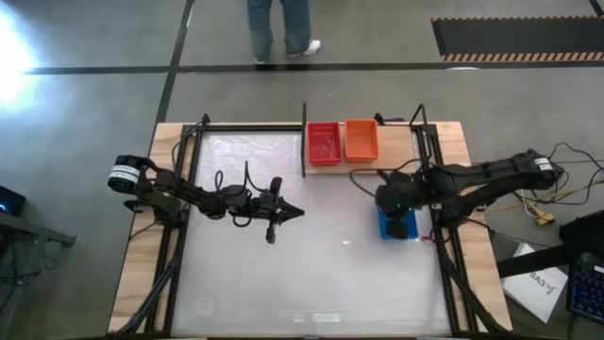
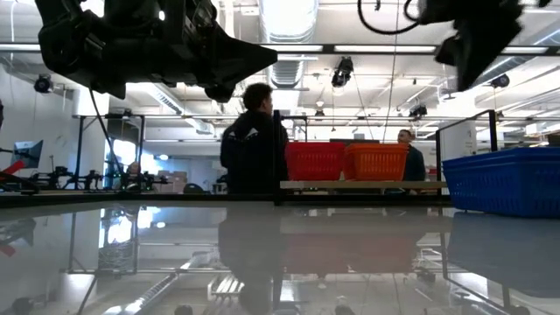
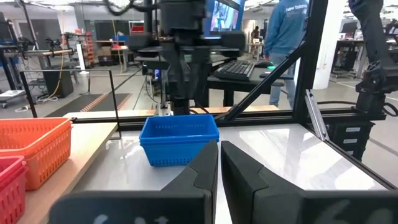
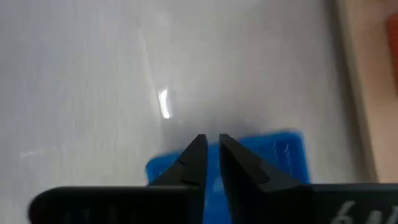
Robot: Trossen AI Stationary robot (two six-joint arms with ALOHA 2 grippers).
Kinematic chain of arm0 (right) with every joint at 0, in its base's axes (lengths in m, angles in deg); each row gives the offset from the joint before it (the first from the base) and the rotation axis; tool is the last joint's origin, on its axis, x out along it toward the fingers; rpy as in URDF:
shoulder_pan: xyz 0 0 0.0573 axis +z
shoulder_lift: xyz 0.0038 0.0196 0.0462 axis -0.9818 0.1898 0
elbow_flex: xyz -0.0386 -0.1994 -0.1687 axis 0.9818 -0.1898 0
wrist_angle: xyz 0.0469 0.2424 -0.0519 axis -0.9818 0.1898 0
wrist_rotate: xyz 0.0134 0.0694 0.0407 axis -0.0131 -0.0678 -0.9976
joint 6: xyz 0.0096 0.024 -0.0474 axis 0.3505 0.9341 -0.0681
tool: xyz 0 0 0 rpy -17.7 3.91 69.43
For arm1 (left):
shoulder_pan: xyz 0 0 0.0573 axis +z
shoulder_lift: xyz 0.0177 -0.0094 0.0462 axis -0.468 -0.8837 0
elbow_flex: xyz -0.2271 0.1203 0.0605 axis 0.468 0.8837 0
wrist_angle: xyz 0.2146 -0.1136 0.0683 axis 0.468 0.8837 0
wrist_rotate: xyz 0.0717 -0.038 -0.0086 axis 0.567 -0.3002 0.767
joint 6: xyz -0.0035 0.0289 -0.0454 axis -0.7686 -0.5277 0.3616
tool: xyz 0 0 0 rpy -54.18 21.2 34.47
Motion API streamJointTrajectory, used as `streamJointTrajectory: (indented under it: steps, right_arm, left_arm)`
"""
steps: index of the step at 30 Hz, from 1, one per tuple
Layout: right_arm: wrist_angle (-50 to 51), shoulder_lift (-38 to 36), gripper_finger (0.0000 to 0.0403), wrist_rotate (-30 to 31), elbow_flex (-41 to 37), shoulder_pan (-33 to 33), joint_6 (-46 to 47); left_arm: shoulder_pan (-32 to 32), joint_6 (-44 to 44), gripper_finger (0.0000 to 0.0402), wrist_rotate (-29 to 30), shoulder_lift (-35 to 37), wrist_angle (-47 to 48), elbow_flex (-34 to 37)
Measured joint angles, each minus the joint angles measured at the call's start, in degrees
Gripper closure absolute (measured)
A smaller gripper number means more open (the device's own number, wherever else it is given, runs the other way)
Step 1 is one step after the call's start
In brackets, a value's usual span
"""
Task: Stack baskets on shelf by color
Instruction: Put the stacked blue baskets on the shelf
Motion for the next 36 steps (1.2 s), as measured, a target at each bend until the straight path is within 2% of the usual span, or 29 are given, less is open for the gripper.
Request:
streamJointTrajectory:
  steps: [6, 12, 17, 23, 30, 36]
  right_arm:
    - [8.37, 0.45, 0.0294, 4.78, -0.58, 9.06, 10.67]
    - [9.69, 0.48, 0.0223, 4.28, -4.34, 14.13, 17.07]
    - [9.17, 1.72, 0.0194, 2.46, -7.03, 17.54, 21.47]
    - [3.21, 5.5, 0.0193, 1.78, -7.6, 22.35, 24.22]
    - [2.53, 12.16, 0.0206, 3.25, -9.48, 24.61, 25.81]
    - [1.82, 15.02, 0.0256, 3.35, -11.4, 24.61, 25.8]
  left_arm:
    - [0.0, -0.01, 0.0398, 0.02, 0.0, 0.13, 0.0]
    - [0.0, -0.1, 0.0398, 0.01, 0.0, 0.14, 0.09]
    - [0.0, -0.12, 0.0398, 0.02, 0.0, 0.37, 0.09]
    - [0.0, -0.14, 0.0398, 0.02, 0.0, 0.44, 0.07]
    - [0.0, -0.14, 0.0398, 0.01, 0.0, 0.48, 0.07]
    - [0.0, -0.14, 0.0398, 0.02, 0.0, 0.46, 0.09]
